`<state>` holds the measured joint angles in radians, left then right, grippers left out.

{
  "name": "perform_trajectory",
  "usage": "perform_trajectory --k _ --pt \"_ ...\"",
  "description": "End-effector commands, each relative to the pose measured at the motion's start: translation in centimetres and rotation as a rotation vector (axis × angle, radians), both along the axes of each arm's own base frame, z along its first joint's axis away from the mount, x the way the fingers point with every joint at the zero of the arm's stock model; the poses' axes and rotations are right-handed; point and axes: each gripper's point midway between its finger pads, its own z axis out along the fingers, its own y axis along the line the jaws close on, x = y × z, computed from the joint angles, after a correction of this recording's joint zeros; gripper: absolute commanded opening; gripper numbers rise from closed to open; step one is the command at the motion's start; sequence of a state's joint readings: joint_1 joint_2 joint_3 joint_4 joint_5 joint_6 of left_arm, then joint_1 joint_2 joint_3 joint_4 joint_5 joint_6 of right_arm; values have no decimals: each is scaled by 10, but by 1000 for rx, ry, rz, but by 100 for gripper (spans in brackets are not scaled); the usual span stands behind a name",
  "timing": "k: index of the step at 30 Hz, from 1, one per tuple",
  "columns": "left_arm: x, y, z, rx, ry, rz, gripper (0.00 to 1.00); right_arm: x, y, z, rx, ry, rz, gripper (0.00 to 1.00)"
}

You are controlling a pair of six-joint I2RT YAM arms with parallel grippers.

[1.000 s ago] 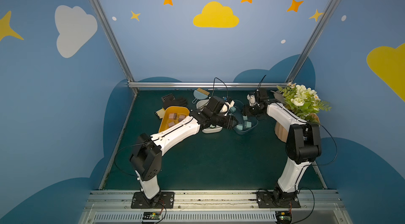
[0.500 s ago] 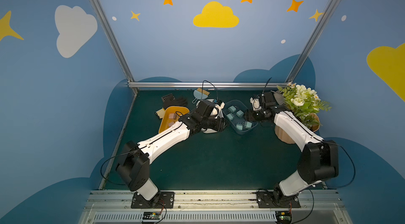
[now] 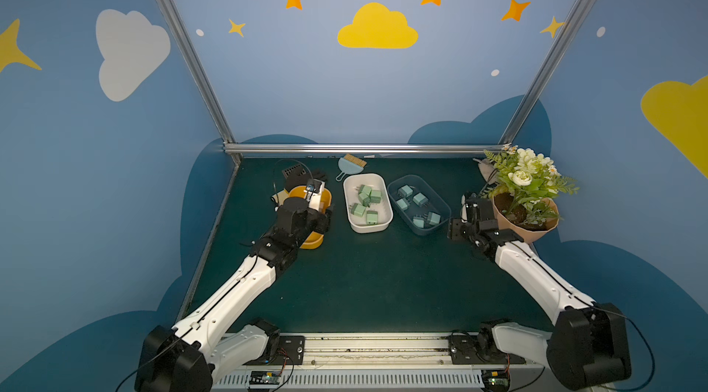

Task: Place the plugs by color into the storage box
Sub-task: Reset both arms

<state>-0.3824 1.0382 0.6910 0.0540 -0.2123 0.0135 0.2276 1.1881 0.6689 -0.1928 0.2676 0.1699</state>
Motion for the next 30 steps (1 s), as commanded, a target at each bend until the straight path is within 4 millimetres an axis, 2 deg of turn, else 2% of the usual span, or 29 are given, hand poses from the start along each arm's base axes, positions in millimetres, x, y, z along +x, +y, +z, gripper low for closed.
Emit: perform_trajectory --k 1,3,7,11,13,16,18,19,20,22,23,25,26,30 --pt "8 38 -12 86 -111 120 72 20 -13 10 -59 -222 -34 76" --pt "10 46 -43 100 -86 120 73 19 -22 4 -79 -255 -63 78" --pt "24 56 -77 91 -47 114 73 26 -20 -3 -71 -280 -28 78" --pt "37 69 -87 34 -65 82 74 36 -16 -10 -91 -317 27 78" --pt "39 80 -94 -19 -18 106 74 40 -10 -10 -85 -324 68 78" --pt "37 84 -108 -91 6 68 74 51 -3 0 -84 -416 130 78" --pt "30 82 -124 -134 -29 13 74 54 -2 -9 -43 -419 162 79" --pt "31 84 -123 -142 -74 19 75 55 -4 -16 -32 -415 153 79" --pt "28 80 -131 -153 -65 -12 76 56 -9 -22 -35 -433 141 79" --pt "31 81 -131 -154 -74 -6 79 57 -17 -19 -37 -496 90 80" --pt "33 86 -133 -149 -46 28 82 57 -19 -21 -33 -457 85 80" --pt "43 111 -138 -140 1 181 94 62 -34 -24 -37 -406 -11 92" --pt "47 120 -140 -146 17 240 100 59 -33 -24 -40 -415 -3 94" --pt "46 115 -139 -135 -3 214 100 60 -37 -23 -44 -449 -25 94"
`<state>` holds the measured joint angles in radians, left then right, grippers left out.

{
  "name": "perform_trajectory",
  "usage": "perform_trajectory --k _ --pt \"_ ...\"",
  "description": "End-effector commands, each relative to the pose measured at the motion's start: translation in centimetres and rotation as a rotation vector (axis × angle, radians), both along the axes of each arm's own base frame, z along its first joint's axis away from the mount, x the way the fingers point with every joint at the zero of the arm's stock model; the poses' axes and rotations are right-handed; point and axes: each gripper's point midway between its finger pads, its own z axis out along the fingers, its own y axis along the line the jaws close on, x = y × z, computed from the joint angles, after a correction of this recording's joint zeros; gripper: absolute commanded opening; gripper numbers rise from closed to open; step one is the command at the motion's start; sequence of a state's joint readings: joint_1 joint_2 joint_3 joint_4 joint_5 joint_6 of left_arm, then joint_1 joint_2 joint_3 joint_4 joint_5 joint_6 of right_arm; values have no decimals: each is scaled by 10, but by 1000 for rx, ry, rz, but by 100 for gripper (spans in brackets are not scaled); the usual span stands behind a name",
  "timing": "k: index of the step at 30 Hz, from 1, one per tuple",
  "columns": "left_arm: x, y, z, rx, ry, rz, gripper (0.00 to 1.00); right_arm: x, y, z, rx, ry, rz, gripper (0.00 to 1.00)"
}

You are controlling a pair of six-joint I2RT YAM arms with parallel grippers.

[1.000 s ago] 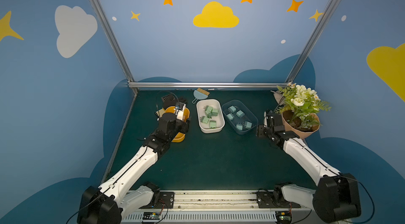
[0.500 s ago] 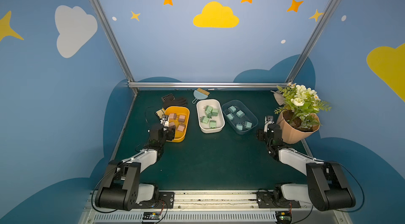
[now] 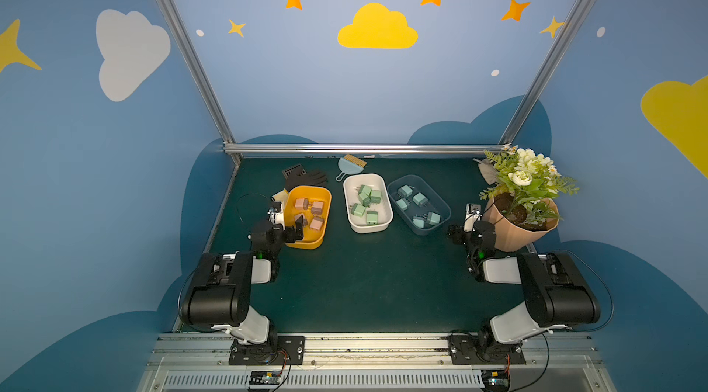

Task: Place the plugs by color into the storage box
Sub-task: Reset both arms

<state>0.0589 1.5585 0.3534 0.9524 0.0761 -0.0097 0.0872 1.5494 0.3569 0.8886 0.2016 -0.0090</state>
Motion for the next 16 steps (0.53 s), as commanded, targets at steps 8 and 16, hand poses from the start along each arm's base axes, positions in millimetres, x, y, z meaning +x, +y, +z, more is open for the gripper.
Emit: perform_trajectory --k 8,16 --pt "4 -2 -6 3 33 4 100 6 -5 15 9 -71 -36 94" --pt "3 -2 -5 2 26 3 99 6 -6 15 9 -72 -37 94"
